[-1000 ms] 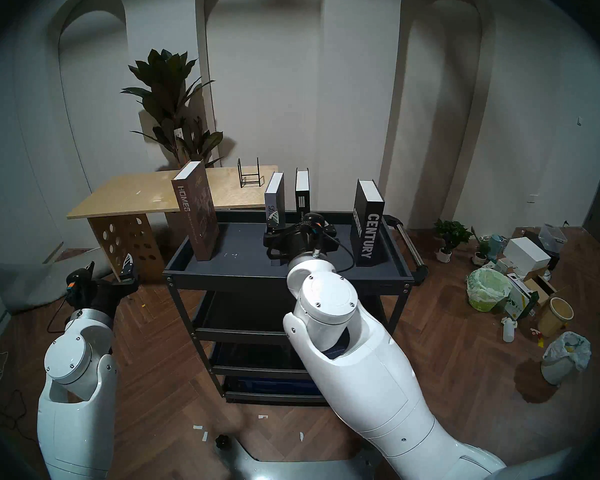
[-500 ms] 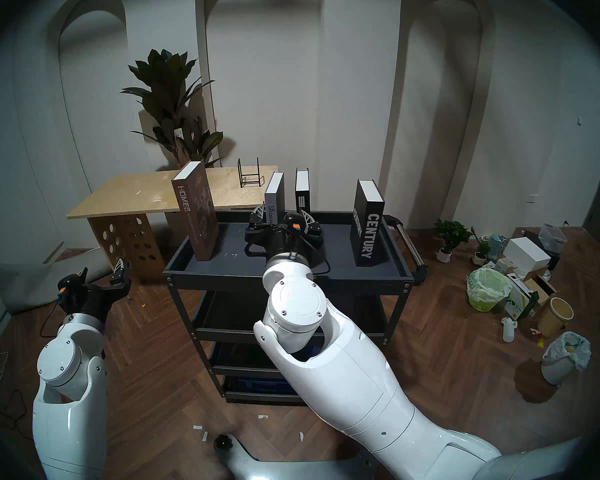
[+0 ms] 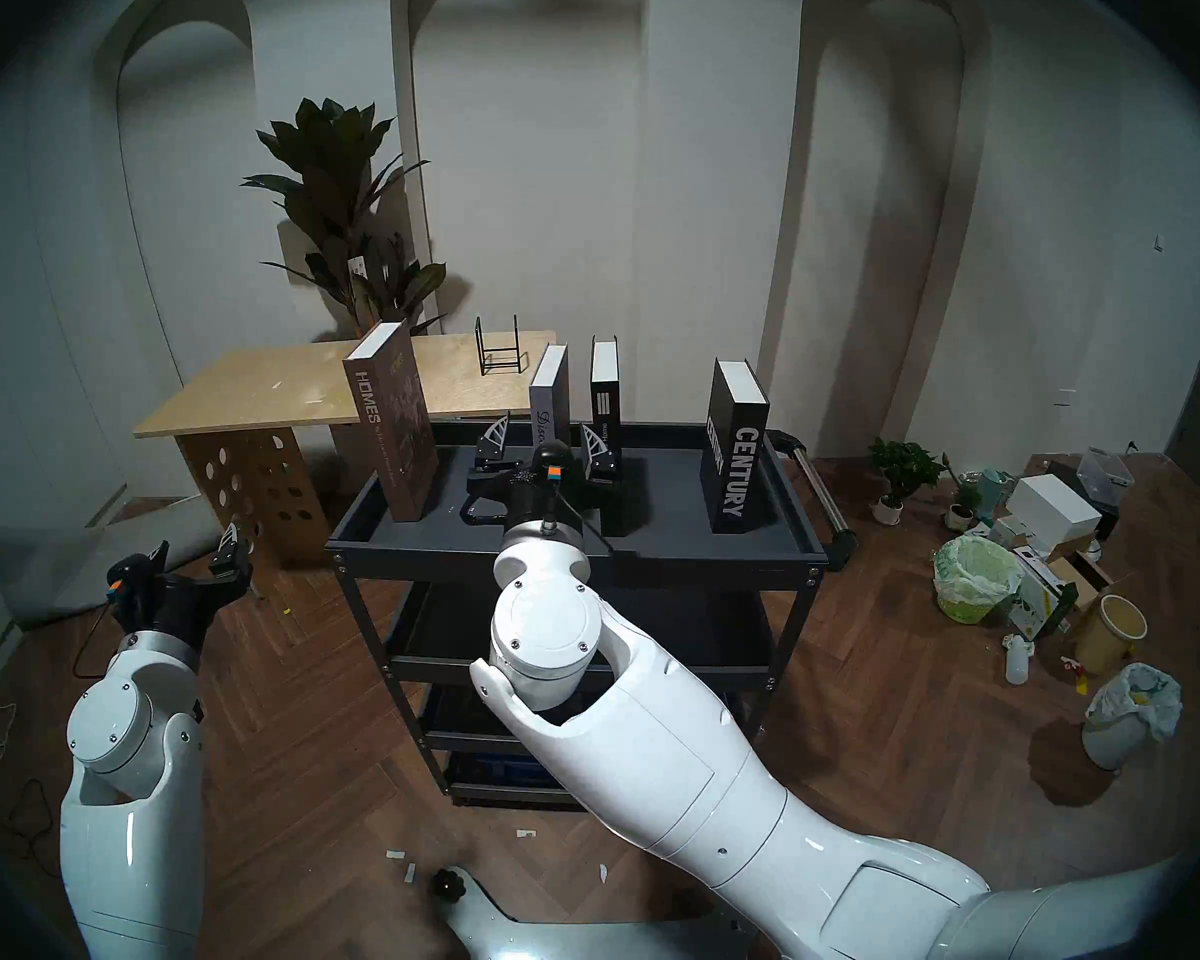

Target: Sort the books onto the shelf by size, largest to the left

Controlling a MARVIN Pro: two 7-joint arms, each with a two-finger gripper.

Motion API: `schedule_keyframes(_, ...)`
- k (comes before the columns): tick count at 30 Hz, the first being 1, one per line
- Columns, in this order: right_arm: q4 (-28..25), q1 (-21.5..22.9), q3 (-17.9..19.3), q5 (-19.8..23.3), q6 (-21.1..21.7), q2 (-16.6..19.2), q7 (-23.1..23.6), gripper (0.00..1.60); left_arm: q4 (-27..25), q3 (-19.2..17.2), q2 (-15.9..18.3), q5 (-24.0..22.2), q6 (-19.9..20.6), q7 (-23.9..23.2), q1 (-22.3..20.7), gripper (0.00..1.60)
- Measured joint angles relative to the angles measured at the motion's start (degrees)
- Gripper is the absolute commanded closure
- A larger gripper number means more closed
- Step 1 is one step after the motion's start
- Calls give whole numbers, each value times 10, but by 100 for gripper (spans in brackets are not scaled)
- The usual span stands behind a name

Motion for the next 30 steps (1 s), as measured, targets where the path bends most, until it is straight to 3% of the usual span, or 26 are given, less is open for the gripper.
schedule_keyframes(30, 202, 97, 5, -27, -85, -73, -43, 0, 34, -17, 12, -10, -3, -17, -8, 0)
